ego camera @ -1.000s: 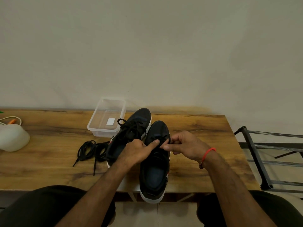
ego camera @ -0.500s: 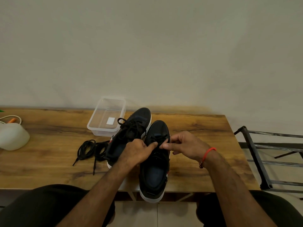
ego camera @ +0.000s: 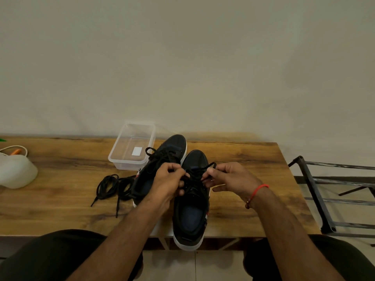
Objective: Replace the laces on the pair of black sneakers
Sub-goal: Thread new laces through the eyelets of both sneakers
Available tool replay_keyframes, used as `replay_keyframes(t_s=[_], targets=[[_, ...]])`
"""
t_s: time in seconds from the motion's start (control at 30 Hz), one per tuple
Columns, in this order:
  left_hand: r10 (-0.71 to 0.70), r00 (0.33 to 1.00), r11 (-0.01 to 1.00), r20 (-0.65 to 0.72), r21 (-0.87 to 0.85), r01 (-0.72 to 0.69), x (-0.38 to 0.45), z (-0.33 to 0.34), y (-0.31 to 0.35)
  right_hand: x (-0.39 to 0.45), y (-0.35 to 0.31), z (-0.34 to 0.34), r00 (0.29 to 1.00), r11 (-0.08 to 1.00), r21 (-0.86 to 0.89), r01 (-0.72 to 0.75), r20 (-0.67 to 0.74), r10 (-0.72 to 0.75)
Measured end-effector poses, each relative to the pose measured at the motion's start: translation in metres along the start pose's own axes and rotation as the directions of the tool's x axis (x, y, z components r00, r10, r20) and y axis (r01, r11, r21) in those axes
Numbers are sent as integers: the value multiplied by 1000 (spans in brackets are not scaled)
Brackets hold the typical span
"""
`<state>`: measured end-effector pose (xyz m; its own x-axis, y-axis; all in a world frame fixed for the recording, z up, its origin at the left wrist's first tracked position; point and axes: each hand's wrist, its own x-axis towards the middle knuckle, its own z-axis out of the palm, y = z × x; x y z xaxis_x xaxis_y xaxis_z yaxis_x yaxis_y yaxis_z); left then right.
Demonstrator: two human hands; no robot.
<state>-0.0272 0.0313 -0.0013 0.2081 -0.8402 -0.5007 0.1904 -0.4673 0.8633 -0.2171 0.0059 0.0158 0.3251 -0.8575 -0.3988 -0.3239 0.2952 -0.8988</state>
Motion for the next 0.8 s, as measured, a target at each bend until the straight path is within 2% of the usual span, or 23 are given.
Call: replay_keyframes(t_s=[0.1,0.17,0.23,0.3,0.4,0.53,0.67,0.8], targets=[[30,999,985,-29,-168,-34,4,-1,1,-2,0,4,998,963,265,50,-38,-42],[45,998,972,-39,-229,-53,4,-1,0,-2,-3,6,997,856,513,67,-58,-44],[70,996,970,-51,-229,-80,4,-2,-1,2,-4,9,997,728,682,68,-74,-24],[98,993,977,-59,-186,-108,2,-2,-2,6,-2,15,995,660,748,67,-97,10],[121,986,989,-115,-71,-129,6,-4,-2,11,7,20,986,670,741,33,-135,100],[147,974,987,-170,88,-134,10,-12,-4,12,13,12,955,780,624,-48,-199,218],[213,970,952,-121,249,-178,9,-13,-6,14,16,10,939,860,506,-66,-260,225],[150,986,969,-69,210,-133,10,-17,-1,12,11,4,919,941,332,-68,-346,189]])
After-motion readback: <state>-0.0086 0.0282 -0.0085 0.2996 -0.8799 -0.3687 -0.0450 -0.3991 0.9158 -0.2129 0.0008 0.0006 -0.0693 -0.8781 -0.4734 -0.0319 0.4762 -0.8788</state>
